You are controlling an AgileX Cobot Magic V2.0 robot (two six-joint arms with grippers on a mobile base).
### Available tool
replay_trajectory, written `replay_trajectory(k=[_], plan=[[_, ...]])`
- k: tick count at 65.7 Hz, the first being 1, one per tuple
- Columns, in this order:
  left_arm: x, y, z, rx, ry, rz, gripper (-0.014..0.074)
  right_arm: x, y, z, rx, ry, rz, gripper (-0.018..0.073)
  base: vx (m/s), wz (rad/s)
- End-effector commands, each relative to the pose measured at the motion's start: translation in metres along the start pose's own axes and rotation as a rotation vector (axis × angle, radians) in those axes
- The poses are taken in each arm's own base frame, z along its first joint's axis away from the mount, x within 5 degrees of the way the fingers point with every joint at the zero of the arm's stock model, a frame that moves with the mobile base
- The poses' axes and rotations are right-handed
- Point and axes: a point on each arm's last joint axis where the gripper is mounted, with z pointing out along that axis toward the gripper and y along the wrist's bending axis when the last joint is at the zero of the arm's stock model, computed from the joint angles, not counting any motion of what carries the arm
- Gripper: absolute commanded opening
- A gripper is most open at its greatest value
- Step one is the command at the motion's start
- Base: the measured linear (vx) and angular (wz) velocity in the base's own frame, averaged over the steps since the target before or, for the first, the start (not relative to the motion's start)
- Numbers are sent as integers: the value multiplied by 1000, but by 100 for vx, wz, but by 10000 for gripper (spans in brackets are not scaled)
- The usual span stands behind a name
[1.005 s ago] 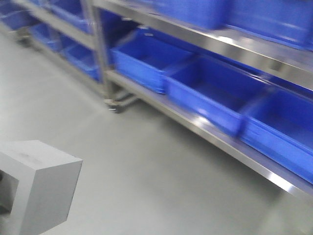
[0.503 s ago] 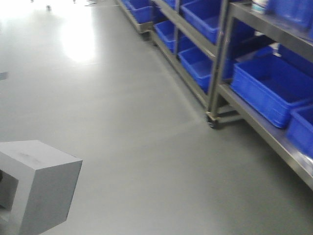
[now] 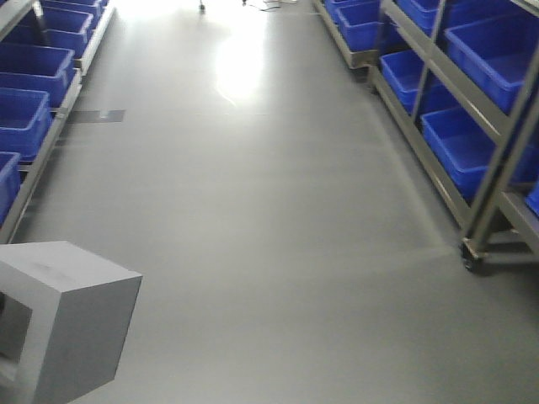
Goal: Sort gray base to blue bin
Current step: 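Drive the base away from the table, holding the block in the left gripper, then drive down the aisle and turn to face the empty blue bin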
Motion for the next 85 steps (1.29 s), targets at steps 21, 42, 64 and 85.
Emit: replay_trajectory(k=[21, 42, 64, 85], plan=[[-19, -4, -1, 35, -126, -13, -6, -2, 0, 0, 3, -71, -11, -9, 32, 27], [-19, -4, -1, 35, -126, -13, -6, -2, 0, 0, 3, -71, -11, -9, 37, 7], [-19, -4, -1, 35, -126, -13, -6, -2, 0, 0, 3, -71, -11, -9, 41, -10], [-19, -4, -1, 35, -126, -13, -6, -2, 0, 0, 3, -71, -11, -9, 43, -4]])
